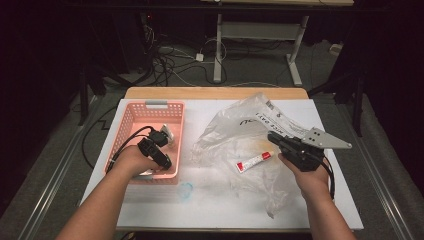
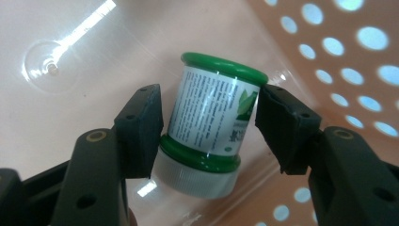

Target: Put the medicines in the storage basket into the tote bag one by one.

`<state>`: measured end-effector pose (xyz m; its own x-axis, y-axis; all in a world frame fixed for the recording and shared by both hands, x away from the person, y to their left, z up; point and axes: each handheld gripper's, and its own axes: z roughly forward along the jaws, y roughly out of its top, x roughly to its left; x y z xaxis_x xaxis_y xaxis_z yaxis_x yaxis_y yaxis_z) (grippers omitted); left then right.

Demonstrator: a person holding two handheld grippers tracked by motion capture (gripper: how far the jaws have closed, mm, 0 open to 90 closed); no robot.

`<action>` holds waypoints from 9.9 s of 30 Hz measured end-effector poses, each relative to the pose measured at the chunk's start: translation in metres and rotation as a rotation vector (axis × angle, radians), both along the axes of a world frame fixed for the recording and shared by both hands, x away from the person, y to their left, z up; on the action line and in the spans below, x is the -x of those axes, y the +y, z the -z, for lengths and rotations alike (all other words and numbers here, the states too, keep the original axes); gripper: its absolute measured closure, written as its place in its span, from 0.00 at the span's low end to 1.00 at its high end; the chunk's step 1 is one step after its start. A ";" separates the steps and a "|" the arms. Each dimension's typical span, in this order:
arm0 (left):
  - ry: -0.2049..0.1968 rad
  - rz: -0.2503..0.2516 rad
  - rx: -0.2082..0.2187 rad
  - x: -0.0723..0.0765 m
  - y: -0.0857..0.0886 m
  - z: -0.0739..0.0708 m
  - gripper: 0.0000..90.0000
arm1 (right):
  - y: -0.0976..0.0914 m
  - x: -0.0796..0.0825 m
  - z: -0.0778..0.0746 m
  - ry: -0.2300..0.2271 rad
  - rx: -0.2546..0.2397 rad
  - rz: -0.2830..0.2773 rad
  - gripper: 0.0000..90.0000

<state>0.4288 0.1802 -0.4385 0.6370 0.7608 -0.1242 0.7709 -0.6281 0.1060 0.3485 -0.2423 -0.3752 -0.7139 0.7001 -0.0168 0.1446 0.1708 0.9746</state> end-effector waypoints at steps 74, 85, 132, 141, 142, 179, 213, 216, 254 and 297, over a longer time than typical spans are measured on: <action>-0.562 -0.196 0.453 0.095 0.041 -0.014 0.60 | 0.002 0.002 0.000 -0.010 0.014 -0.010 1.00; -0.630 -0.181 0.522 0.103 0.039 -0.023 0.60 | 0.005 0.004 -0.001 -0.011 0.014 -0.014 1.00; -0.590 0.106 0.658 0.132 -0.076 -0.034 0.60 | 0.004 0.005 -0.002 -0.015 0.016 -0.016 1.00; -0.590 0.134 0.647 0.118 -0.122 -0.026 0.60 | 0.006 0.005 -0.002 -0.017 0.014 -0.022 1.00; -0.592 0.136 0.643 0.116 -0.126 -0.025 0.60 | 0.006 0.005 -0.002 -0.017 0.014 -0.023 1.00; -0.693 0.040 0.552 0.024 -0.205 0.028 0.60 | 0.010 -0.001 0.004 0.007 -0.001 -0.042 1.00; -0.640 -0.010 0.534 0.050 -0.187 0.021 0.17 | 0.012 0.000 0.007 0.017 0.014 -0.048 1.00; -0.638 -0.002 0.548 0.057 -0.182 0.020 0.14 | 0.011 0.000 0.006 0.020 0.013 -0.047 1.00; -0.623 0.066 0.615 0.136 -0.104 -0.007 0.00 | 0.008 0.002 0.002 0.006 0.013 -0.040 1.00; -0.773 -0.273 0.482 0.050 0.013 -0.056 0.04 | 0.006 0.001 0.001 0.010 -0.001 -0.037 1.00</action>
